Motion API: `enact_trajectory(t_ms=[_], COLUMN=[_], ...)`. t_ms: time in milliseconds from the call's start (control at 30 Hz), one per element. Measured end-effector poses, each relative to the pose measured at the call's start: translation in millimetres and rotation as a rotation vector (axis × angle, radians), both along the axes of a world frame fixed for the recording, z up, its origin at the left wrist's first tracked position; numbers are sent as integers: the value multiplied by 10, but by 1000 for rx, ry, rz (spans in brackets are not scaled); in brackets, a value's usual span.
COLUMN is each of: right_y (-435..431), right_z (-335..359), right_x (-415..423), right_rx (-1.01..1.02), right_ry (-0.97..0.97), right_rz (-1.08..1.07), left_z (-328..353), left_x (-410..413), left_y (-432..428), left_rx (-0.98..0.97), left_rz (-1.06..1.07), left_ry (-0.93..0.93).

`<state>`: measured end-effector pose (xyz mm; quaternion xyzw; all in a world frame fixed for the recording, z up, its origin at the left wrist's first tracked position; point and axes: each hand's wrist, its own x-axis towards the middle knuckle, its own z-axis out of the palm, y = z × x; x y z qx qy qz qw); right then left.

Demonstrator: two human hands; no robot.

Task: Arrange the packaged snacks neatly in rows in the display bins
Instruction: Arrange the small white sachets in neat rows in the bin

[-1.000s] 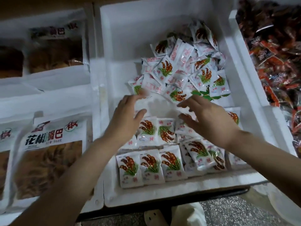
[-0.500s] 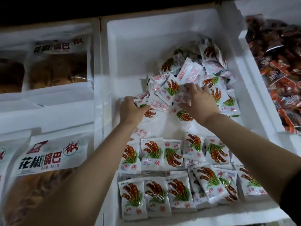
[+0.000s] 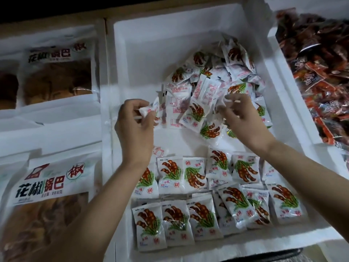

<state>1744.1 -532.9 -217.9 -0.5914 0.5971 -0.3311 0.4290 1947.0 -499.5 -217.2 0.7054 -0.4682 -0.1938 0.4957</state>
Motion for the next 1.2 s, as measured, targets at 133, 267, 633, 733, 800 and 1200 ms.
enact_trajectory(t_ms=[133,267,633,733,800,1200], right_y=[201,471,836,899,943,1029], right_z=[156,231,156,198,204,-193], right_x=[-48,-138,-830,-1039,-1128,-990], right_rx=[476,577,213,179,184,244], right_ry=[-522,-680,38,372,454,514], right_rz=[0,104,141,284,325,584], left_z=[142,142,98,119,120,-28], left_x=[-223,-560,-1004,-1010,-1027,-1133], left_y=[187,440,772,761,763,863], left_rx=[-7,37,193,180,166,348], left_rz=[-136,-244,-258,-281,-321,-600], left_ry=[9,143,370,381,359,146])
